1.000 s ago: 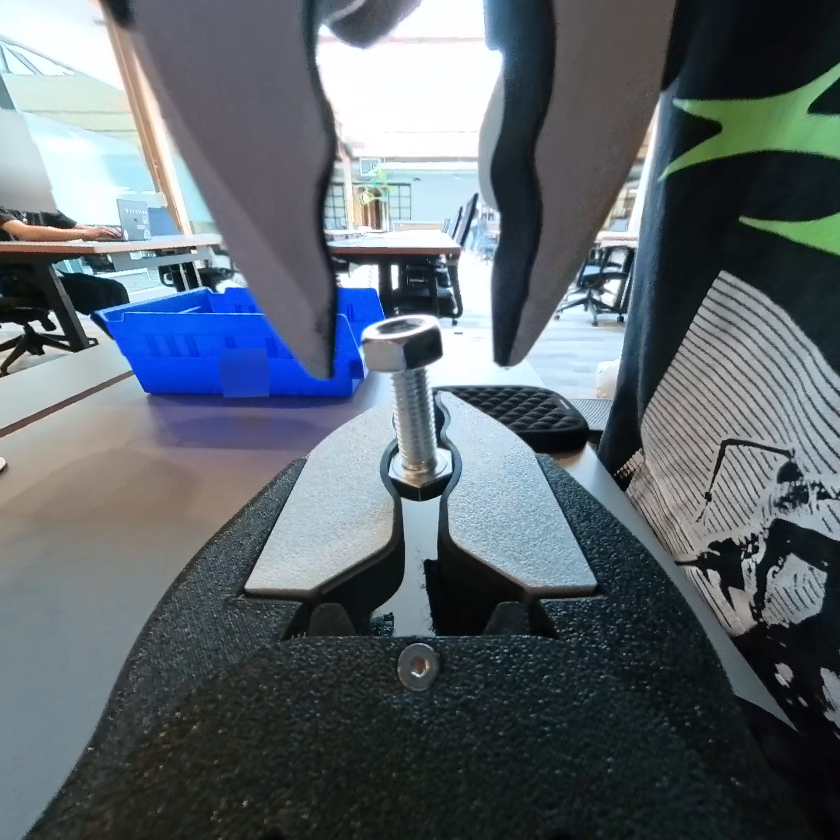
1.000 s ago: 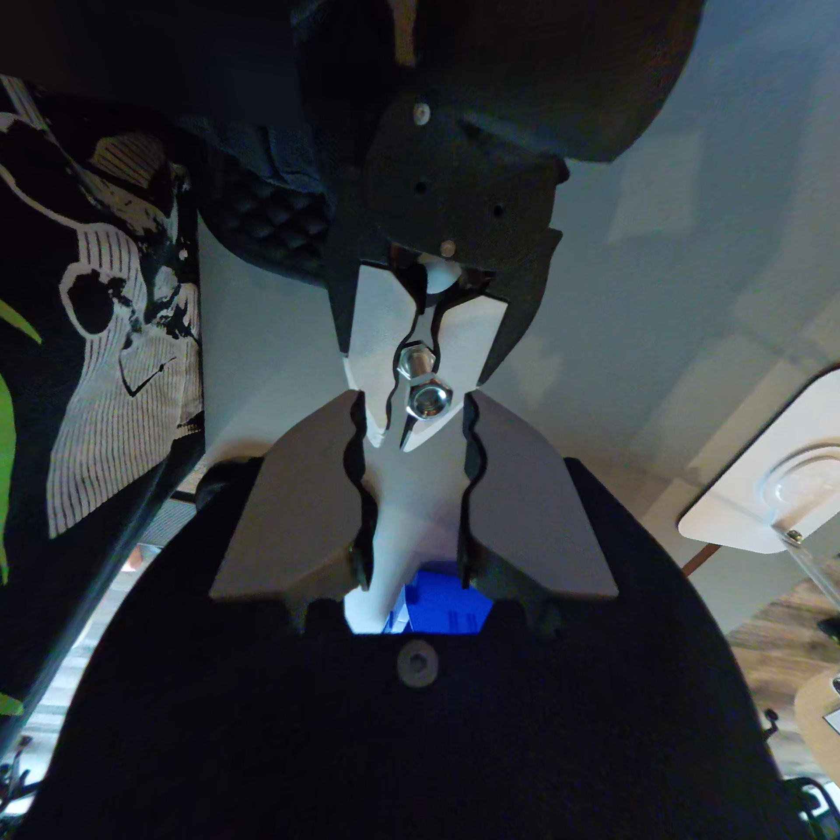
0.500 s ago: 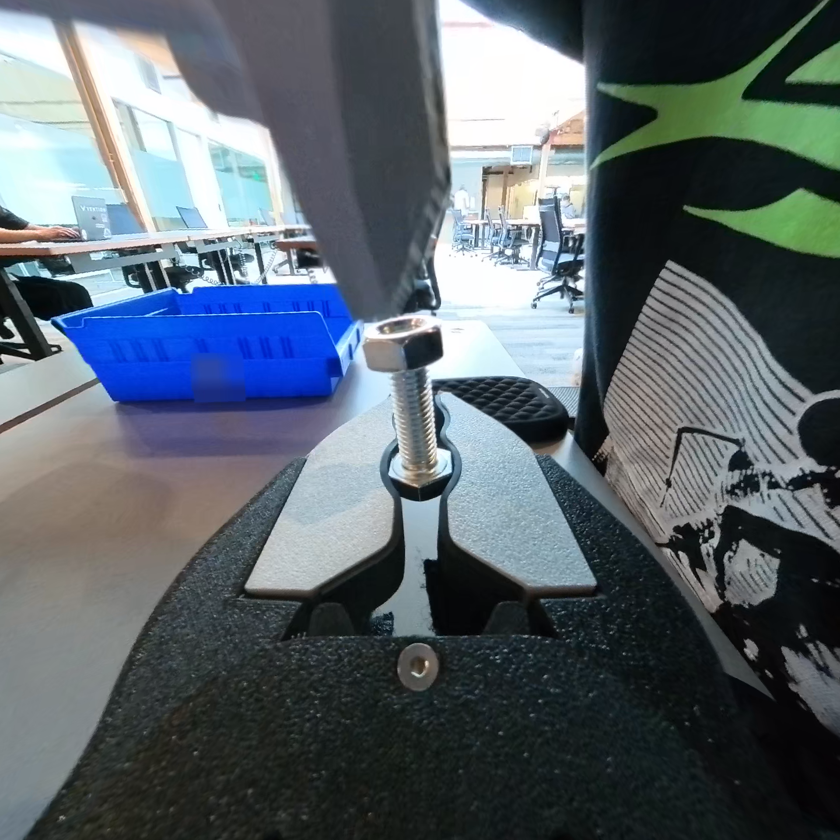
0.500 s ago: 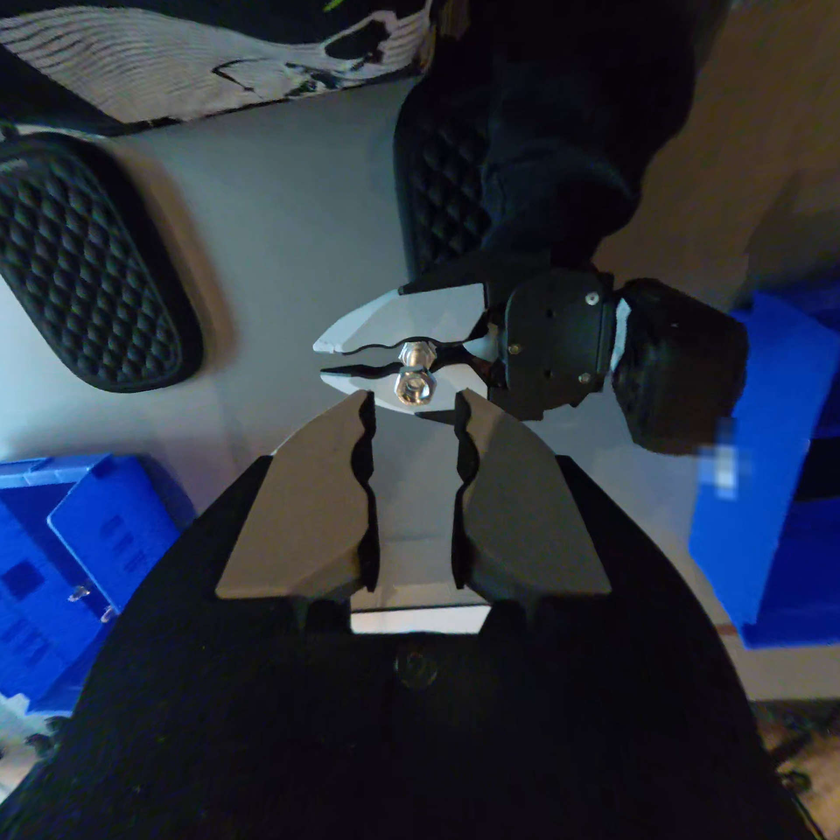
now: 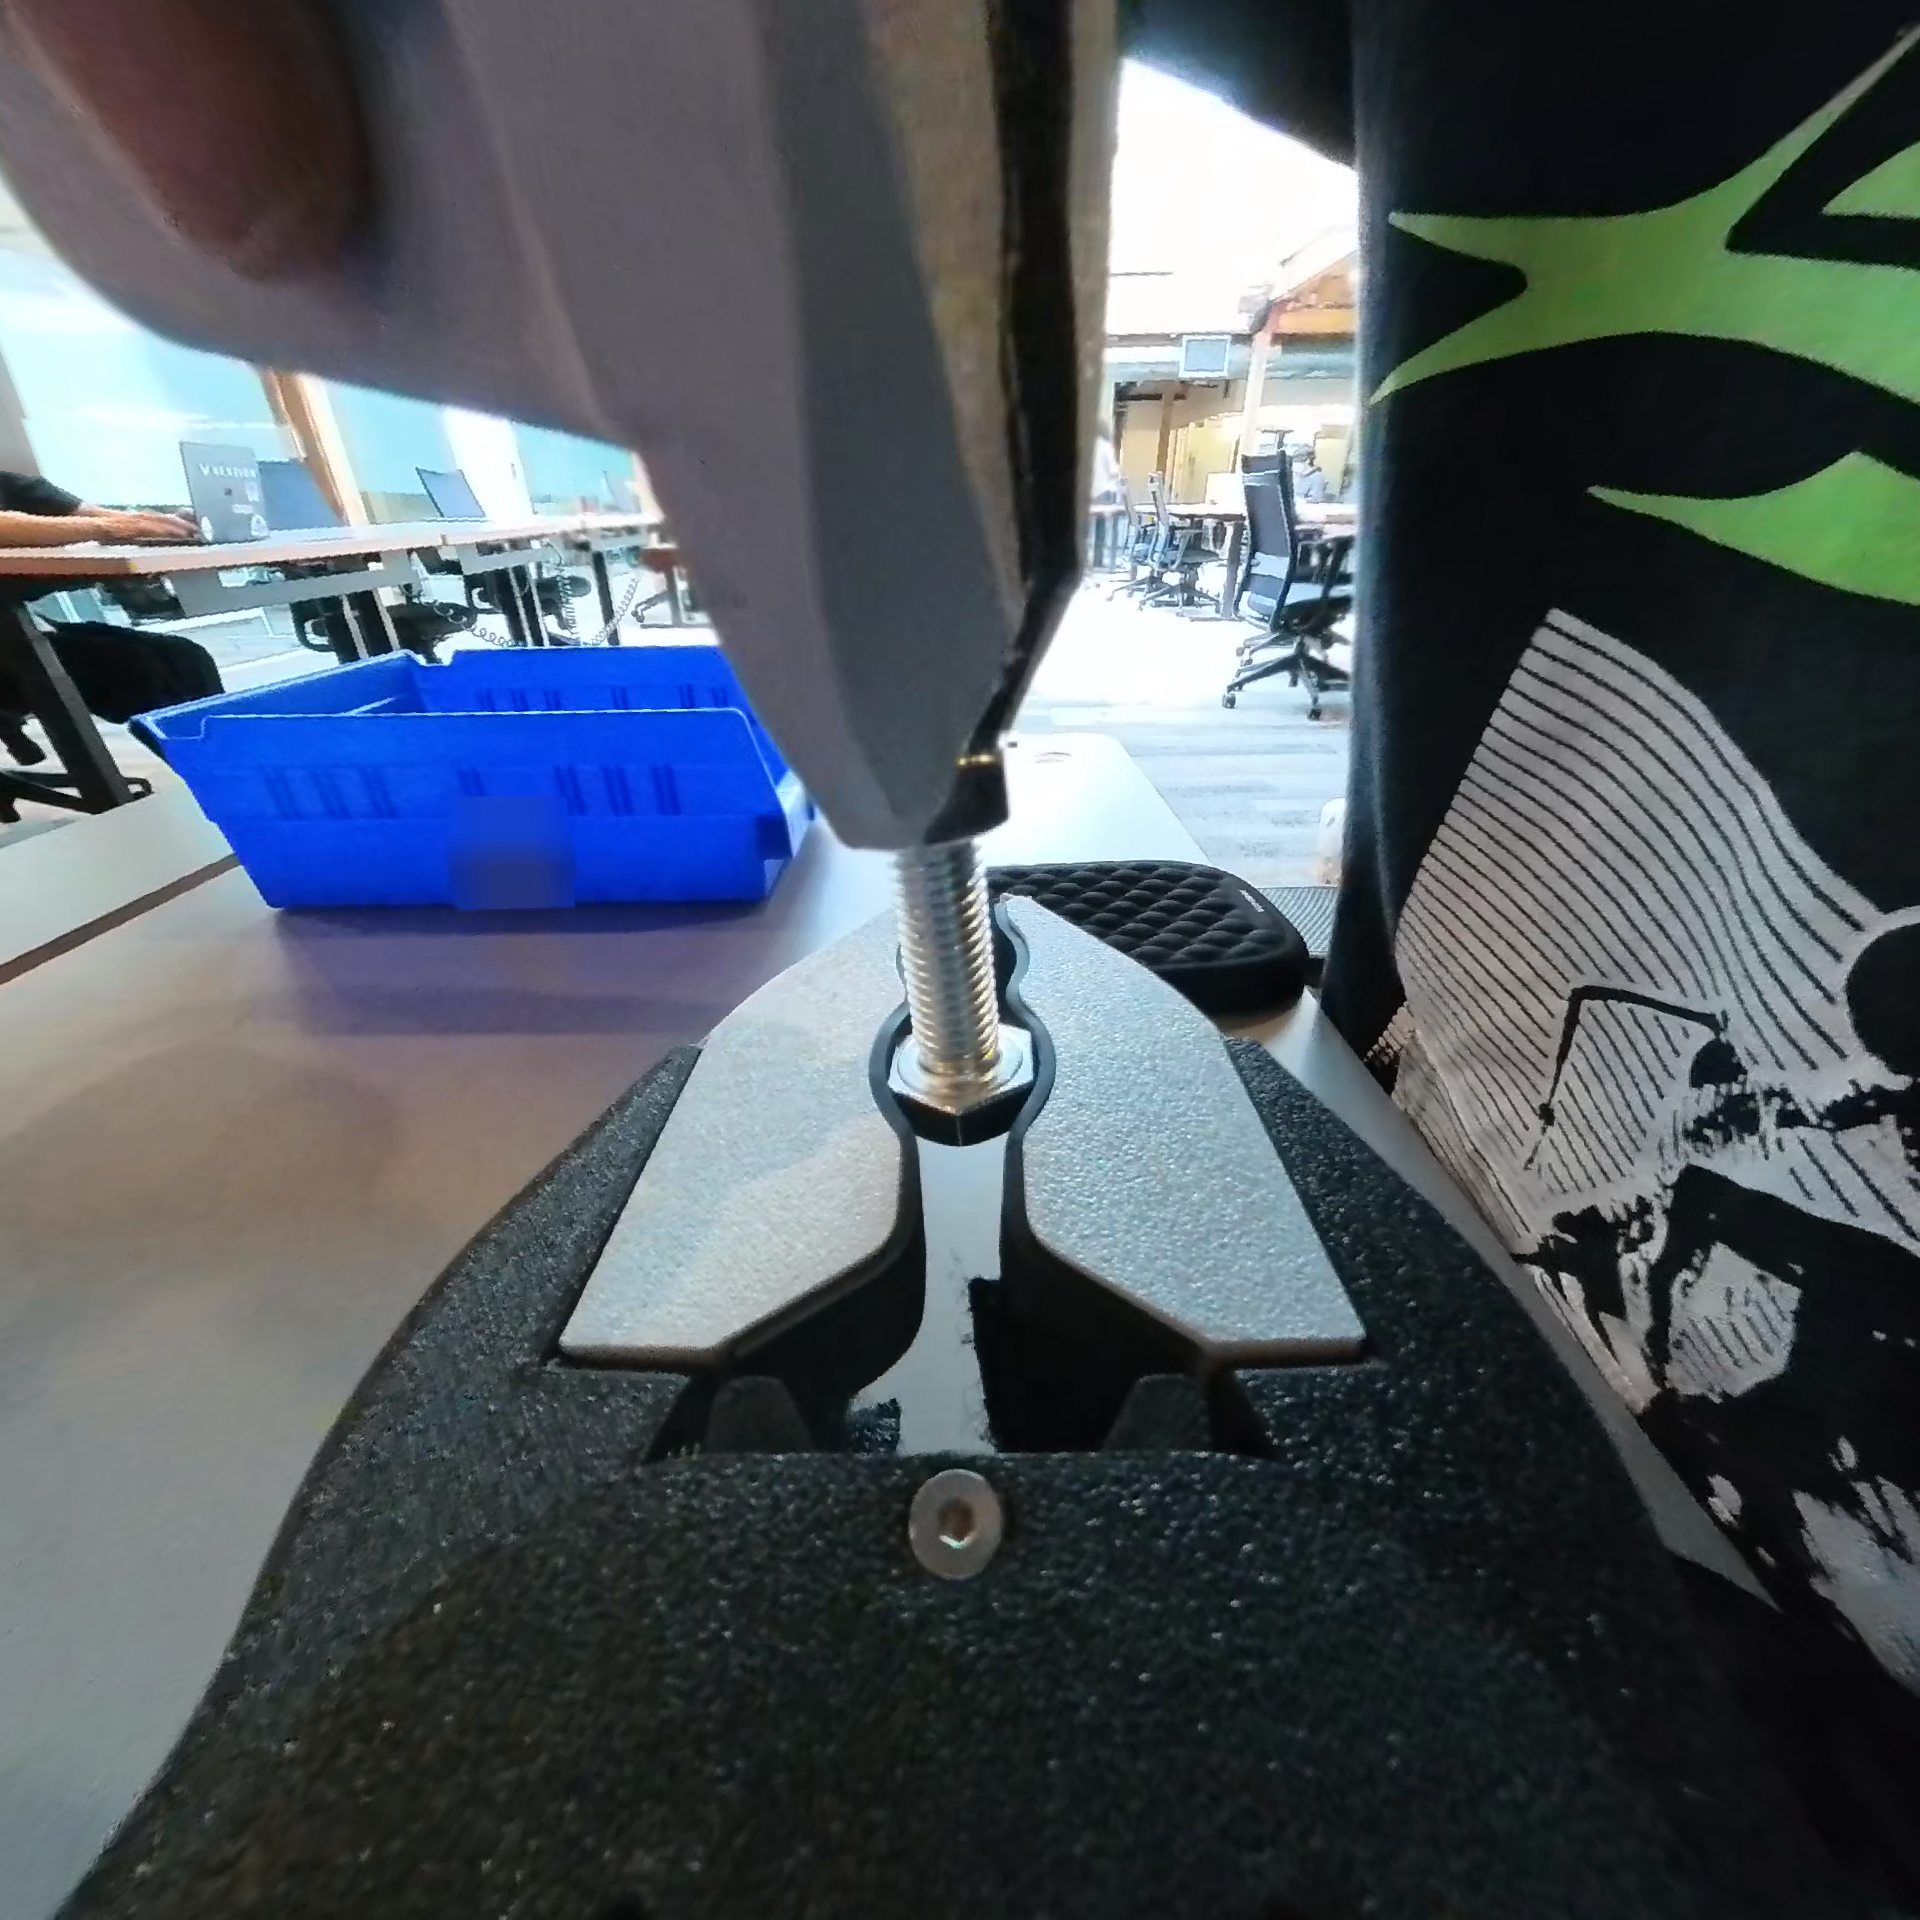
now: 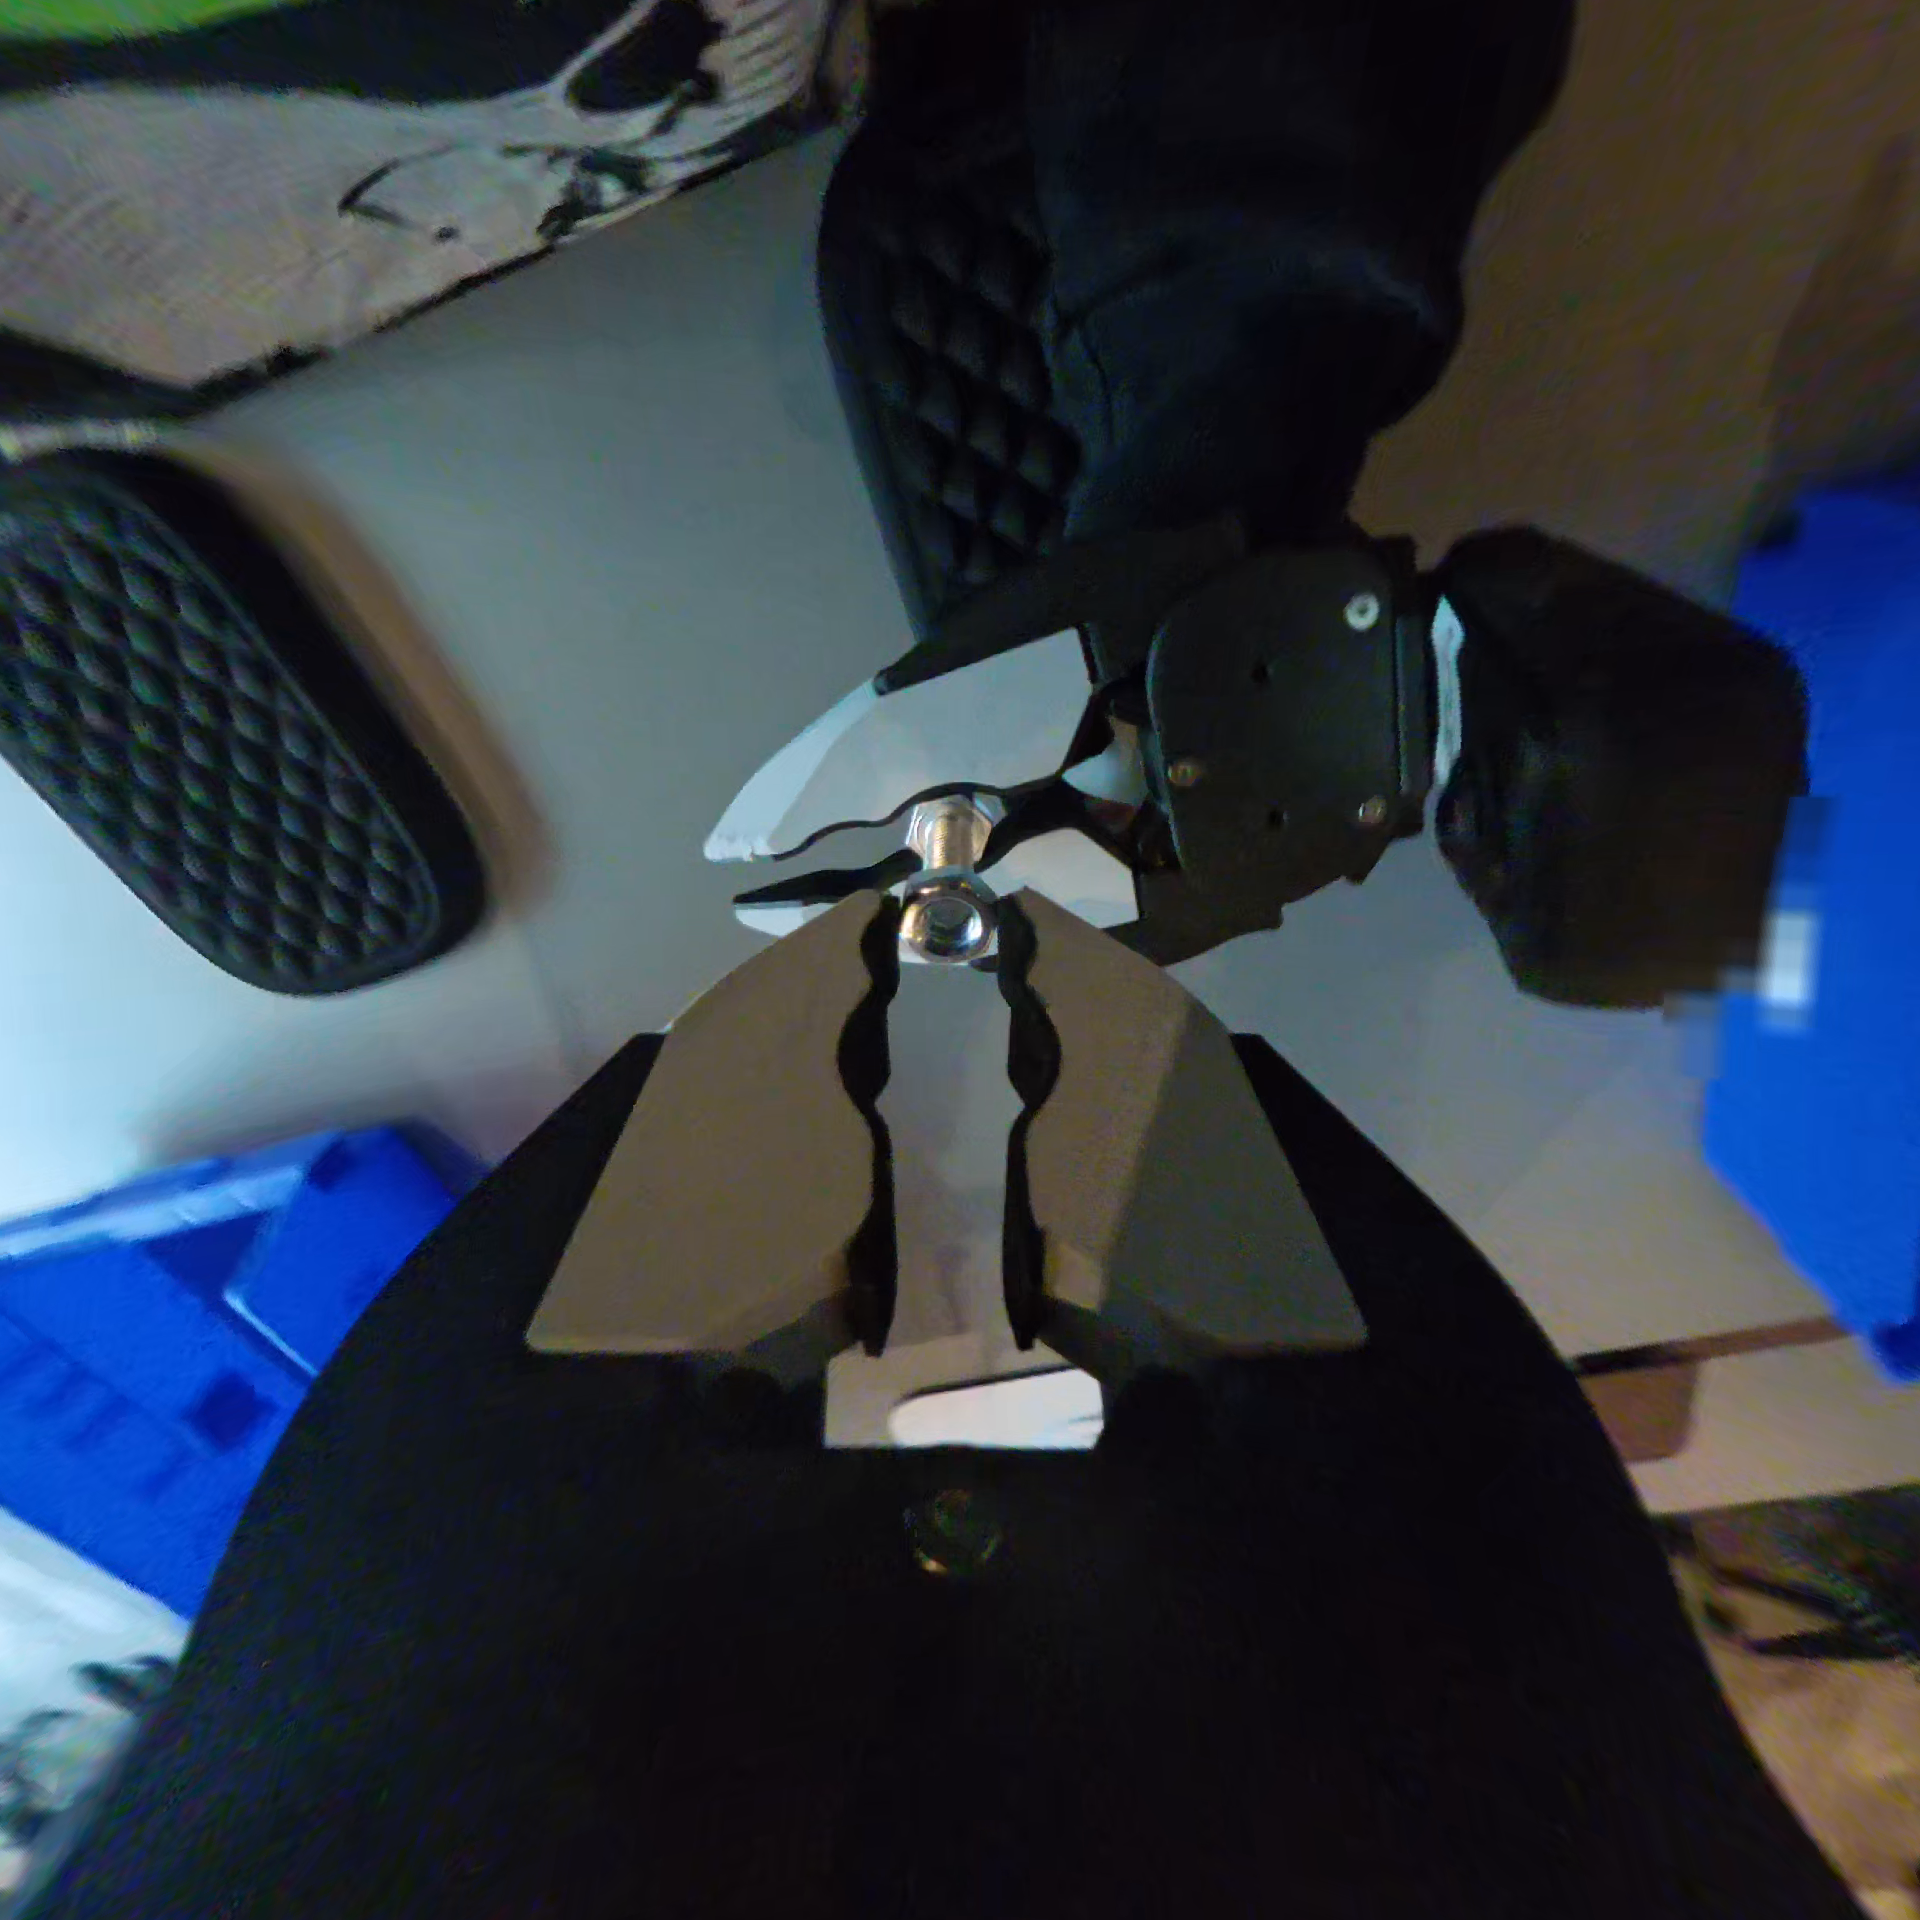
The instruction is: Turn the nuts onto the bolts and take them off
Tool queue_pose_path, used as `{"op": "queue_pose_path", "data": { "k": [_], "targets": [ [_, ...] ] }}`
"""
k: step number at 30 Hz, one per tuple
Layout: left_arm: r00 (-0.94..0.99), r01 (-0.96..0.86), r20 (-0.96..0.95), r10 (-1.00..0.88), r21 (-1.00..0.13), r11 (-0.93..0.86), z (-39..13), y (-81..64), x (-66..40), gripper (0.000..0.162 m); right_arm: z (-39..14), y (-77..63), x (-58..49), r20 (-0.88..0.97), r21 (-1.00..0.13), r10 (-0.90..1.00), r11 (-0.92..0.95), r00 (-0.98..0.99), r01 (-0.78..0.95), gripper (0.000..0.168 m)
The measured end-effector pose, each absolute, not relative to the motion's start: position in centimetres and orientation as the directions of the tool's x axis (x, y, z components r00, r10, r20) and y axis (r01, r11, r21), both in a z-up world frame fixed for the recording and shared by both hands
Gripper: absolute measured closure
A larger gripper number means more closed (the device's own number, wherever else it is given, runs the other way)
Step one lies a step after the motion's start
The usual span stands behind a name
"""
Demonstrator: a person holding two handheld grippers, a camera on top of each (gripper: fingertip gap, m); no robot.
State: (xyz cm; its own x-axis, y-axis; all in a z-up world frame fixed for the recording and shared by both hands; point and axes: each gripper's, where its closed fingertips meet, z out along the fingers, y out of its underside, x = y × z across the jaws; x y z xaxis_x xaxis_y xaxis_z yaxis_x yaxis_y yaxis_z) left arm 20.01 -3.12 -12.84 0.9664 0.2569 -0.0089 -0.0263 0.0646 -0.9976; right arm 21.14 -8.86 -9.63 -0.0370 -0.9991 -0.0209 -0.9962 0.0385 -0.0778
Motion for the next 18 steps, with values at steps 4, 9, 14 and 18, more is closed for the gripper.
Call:
{"op": "queue_pose_path", "data": {
  "k": [4, 9, 14, 18],
  "targets": [
    [0.962, -0.02, -0.004, 0.274, -0.998, 0.055, -13.01, -3.12, 19.76, 0.152, -9.76, -8.83, 20.88, -0.02, -0.023, -0.936, 0.353, -0.353, -0.935, 0.151],
    [0.96, -0.018, -0.005, 0.279, -0.999, 0.044, -13.13, -3.02, 19.7, 0.152, -9.84, -8.58, 20.7, -0.022, 0.007, -0.64, 0.768, -0.768, -0.641, 0.151],
    [0.959, -0.019, -0.005, 0.284, -0.999, 0.047, -13.08, -3.08, 19.69, 0.152, -9.82, -8.72, 20.7, -0.044, -0.036, -0.535, 0.845, -0.843, -0.534, 0.151],
    [0.96, -0.025, -0.008, 0.281, -0.998, 0.058, -12.89, -3.14, 19.77, 0.152, -9.86, -8.66, 20.83, -0.073, -0.054, -0.505, 0.863, -0.86, -0.502, 0.143]
  ]
}}
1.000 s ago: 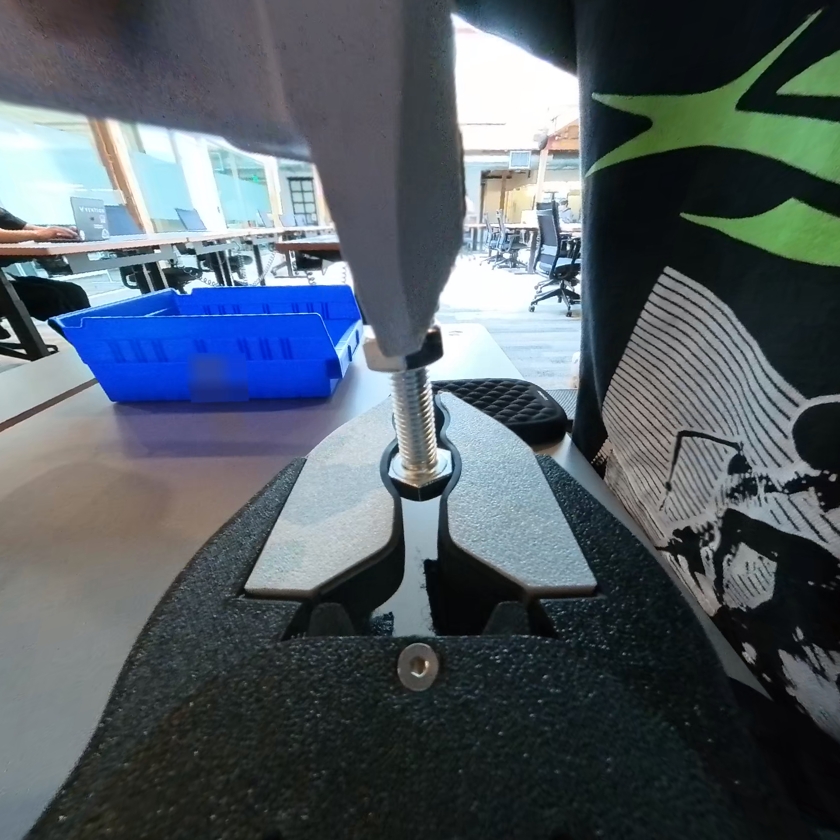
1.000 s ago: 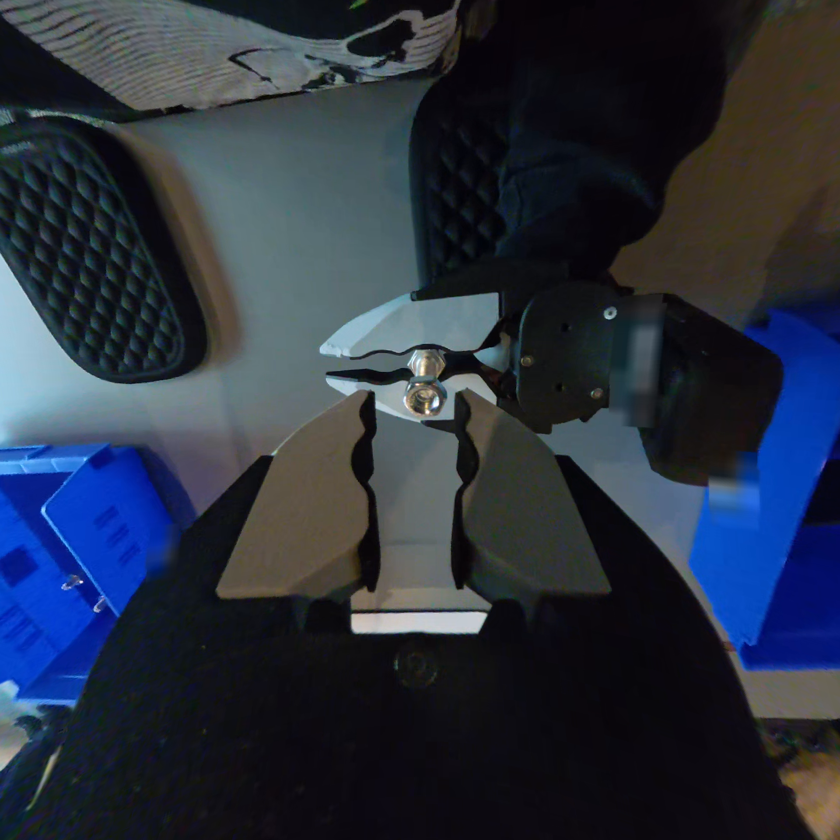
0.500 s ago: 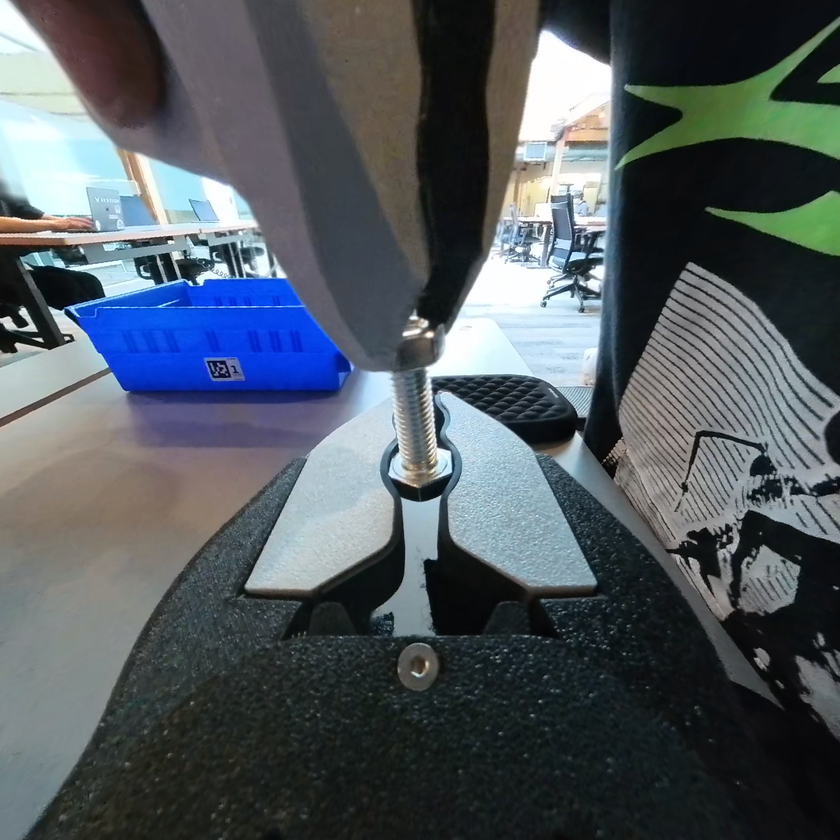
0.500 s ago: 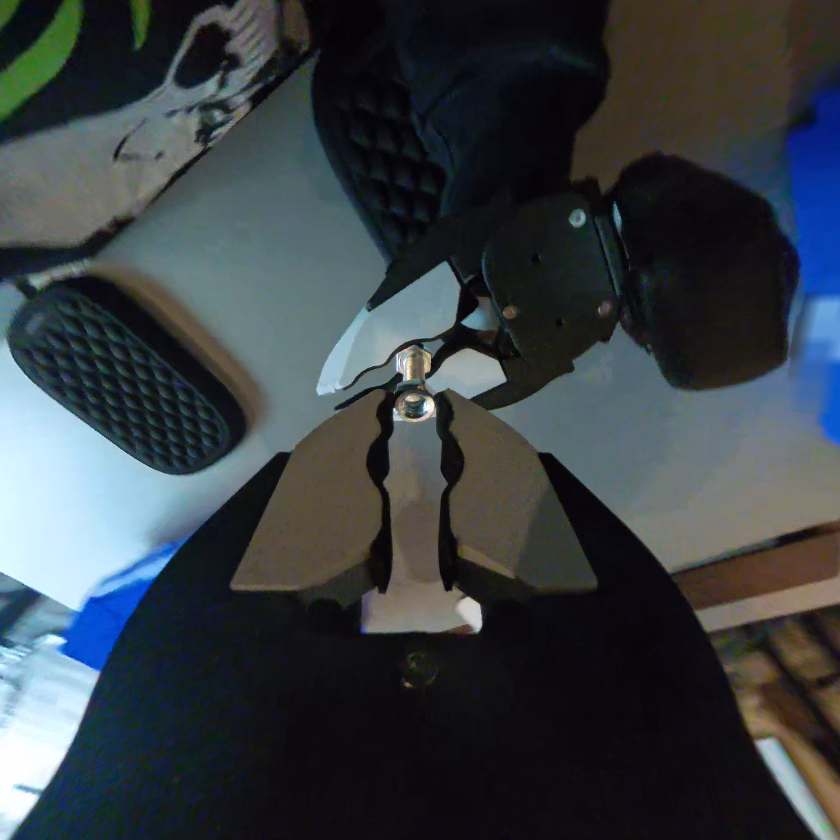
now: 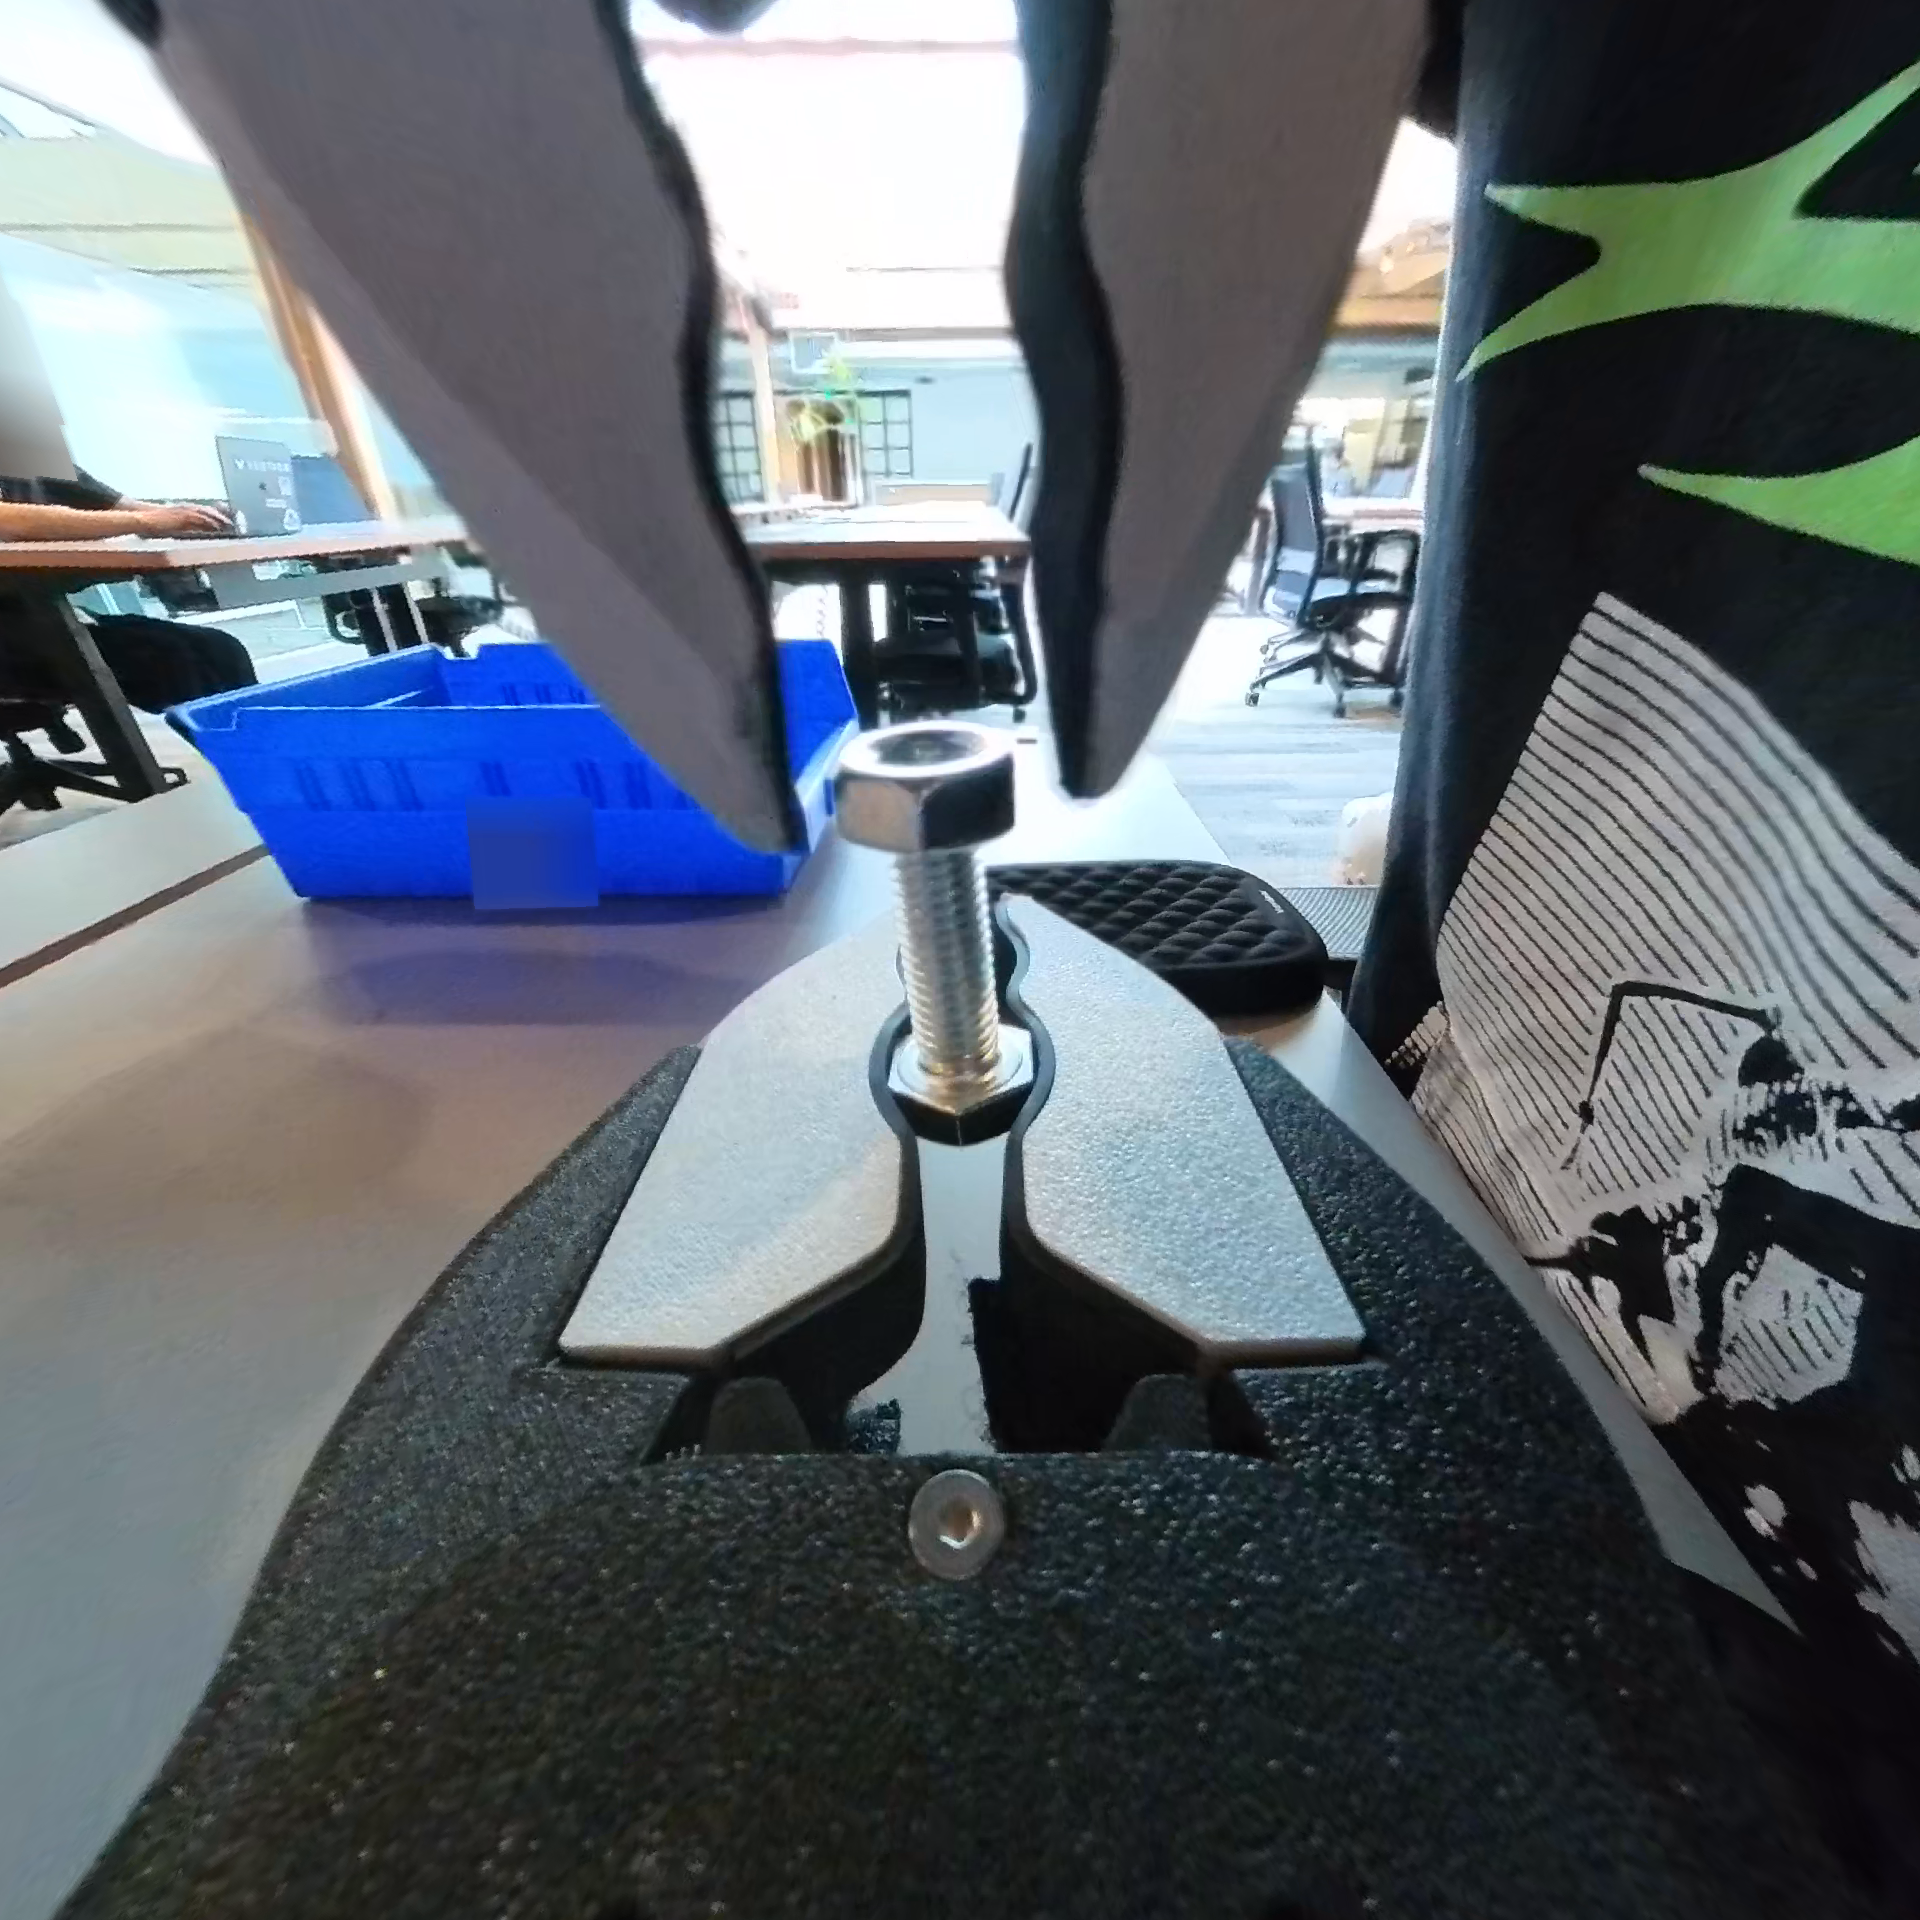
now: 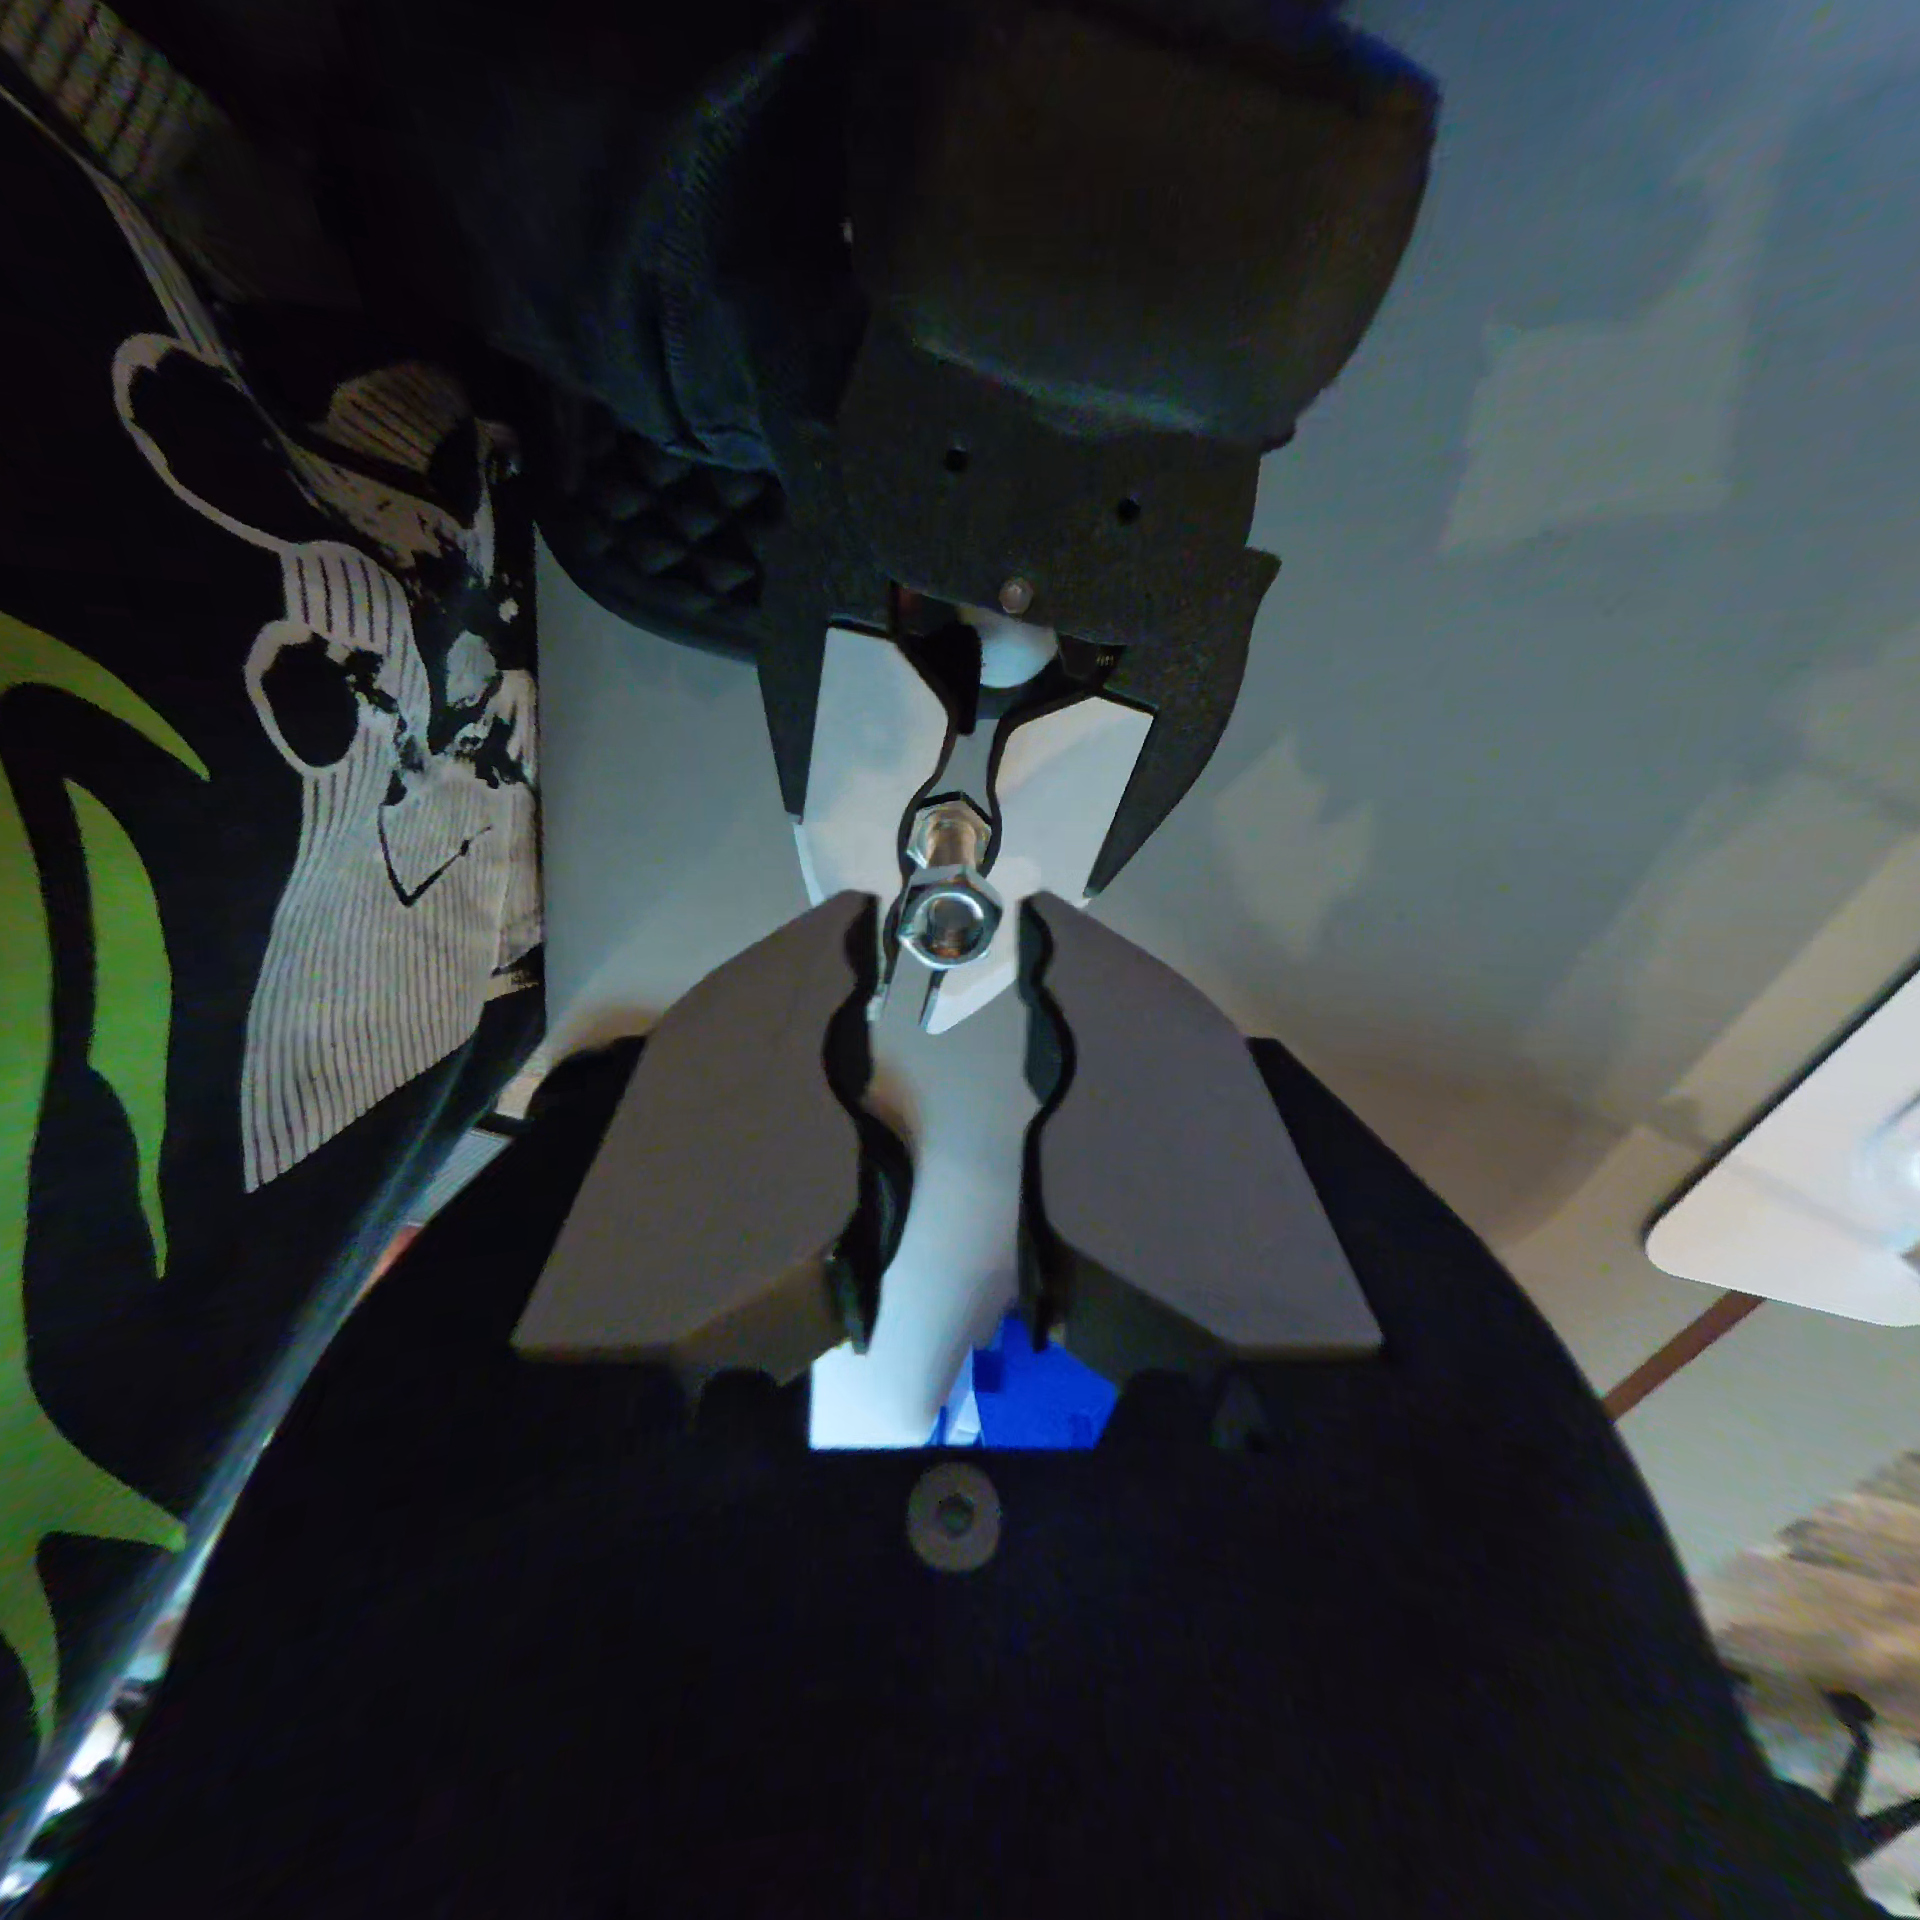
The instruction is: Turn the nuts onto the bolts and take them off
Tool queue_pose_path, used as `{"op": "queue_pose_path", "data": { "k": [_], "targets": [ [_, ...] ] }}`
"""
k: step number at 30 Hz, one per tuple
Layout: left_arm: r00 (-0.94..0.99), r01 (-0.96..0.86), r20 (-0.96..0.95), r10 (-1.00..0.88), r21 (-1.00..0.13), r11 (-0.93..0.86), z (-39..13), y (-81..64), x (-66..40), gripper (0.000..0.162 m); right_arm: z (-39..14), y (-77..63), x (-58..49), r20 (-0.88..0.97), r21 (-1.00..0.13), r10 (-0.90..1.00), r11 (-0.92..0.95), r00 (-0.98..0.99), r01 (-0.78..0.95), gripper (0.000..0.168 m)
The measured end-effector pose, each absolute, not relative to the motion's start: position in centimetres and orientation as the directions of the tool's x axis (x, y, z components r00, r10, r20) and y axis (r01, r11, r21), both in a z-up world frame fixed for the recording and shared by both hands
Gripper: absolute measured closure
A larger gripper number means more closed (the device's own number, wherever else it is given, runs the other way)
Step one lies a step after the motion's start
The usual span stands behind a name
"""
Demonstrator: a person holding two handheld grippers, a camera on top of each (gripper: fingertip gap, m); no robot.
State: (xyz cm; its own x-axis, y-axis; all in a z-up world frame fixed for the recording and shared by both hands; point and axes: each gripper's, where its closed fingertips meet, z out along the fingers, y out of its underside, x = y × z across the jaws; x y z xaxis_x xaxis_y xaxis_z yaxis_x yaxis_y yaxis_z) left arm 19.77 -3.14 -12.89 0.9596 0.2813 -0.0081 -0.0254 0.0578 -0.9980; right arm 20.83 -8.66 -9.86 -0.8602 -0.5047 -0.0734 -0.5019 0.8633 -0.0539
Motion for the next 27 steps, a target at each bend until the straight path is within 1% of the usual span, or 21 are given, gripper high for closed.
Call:
{"op": "queue_pose_path", "data": {
  "k": [1, 2, 3, 4, 5, 6, 8, 9, 10, 11, 13, 15, 21, 24, 27],
  "targets": [
    [0.959, -0.025, -0.005, 0.282, -0.997, 0.068, -12.8, -3.2, 19.8, 0.152, -9.8, -8.5, 20.9, -0.088, -0.054, -0.501, 0.865, -0.861, -0.498, 0.131],
    [0.96, -0.024, -0.002, 0.28, -0.997, 0.075, -12.7, -3.3, 19.8, 0.152, -9.6, -8.4, 21.0, -0.096, -0.061, -0.516, 0.856, -0.851, -0.513, 0.126],
    [0.96, -0.024, -0.001, 0.278, -0.997, 0.077, -12.6, -3.3, 19.8, 0.152, -9.2, -8.5, 20.9, -0.088, -0.069, -0.551, 0.834, -0.83, -0.547, 0.126],
    [0.961, -0.024, -0.002, 0.277, -0.997, 0.076, -12.7, -3.3, 19.8, 0.152, -8.7, -8.7, 21.1, -0.087, -0.094, -0.626, 0.779, -0.775, -0.62, 0.123],
    [0.962, -0.024, -0.004, 0.273, -0.997, 0.073, -12.7, -3.3, 19.9, 0.152, -8.1, -8.9, 21.3, -0.076, -0.128, -0.723, 0.69, -0.687, -0.712, 0.126],
    [0.963, -0.025, -0.005, 0.27, -0.997, 0.071, -12.7, -3.2, 19.9, 0.152, -7.6, -9.3, 21.3, -0.027, -0.159, -0.82, 0.568, -0.572, -0.807, 0.127],
    [0.965, -0.027, -0.008, 0.263, -0.997, 0.07, -12.7, -3.2, 20.0, 0.152, -7.0, -9.1, 22.0, 0.029, -0.185, -0.969, 0.237, -0.246, -0.954, 0.126],
    [0.965, -0.029, -0.01, 0.261, -0.997, 0.068, -12.7, -3.2, 20.1, 0.152, -7.2, -8.8, 22.1, 0.056, -0.168, -0.995, 0.076, -0.086, -0.983, 0.126],
    [0.966, -0.03, -0.012, 0.258, -0.997, 0.066, -12.7, -3.1, 20.1, 0.152, -7.6, -8.5, 22.0, 0.062, -0.137, -0.997, -0.043, 0.035, -0.99, 0.125],
    [0.967, -0.031, -0.014, 0.255, -0.998, 0.063, -12.8, -3.1, 20.2, 0.152, -8.1, -8.3, 21.7, 0.046, -0.106, -0.994, -0.108, 0.104, -0.988, 0.126],
    [0.968, -0.03, -0.014, 0.252, -0.998, 0.059, -12.8, -3.0, 20.2, 0.152, -9.0, -8.7, 21.2, 0.035, -0.068, -0.99, -0.138, 0.136, -0.988, 0.125],
    [0.968, -0.028, -0.012, 0.252, -0.998, 0.062, -12.8, -3.1, 20.2, 0.152, -9.2, -9.0, 21.3, 0.026, -0.083, -0.986, -0.166, 0.165, -0.983, 0.128],
    [0.969, -0.026, -0.009, 0.247, -0.998, 0.063, -12.8, -3.1, 20.2, 0.152, -9.6, -8.8, 21.4, 0.012, -0.086, -0.976, -0.218, 0.218, -0.972, 0.148],
    [0.968, -0.026, -0.01, 0.249, -0.998, 0.06, -12.9, -3.0, 20.2, 0.152, -9.6, -8.9, 21.4, 0.014, -0.087, -0.984, -0.177, 0.176, -0.98, 0.15],
    [0.966, -0.023, -0.005, 0.257, -0.998, 0.066, -12.8, -3.1, 20.1, 0.152, -9.6, -9.0, 21.2, 0.013, -0.075, -1.0, -0.028, 0.027, -0.997, 0.15]
  ]
}}
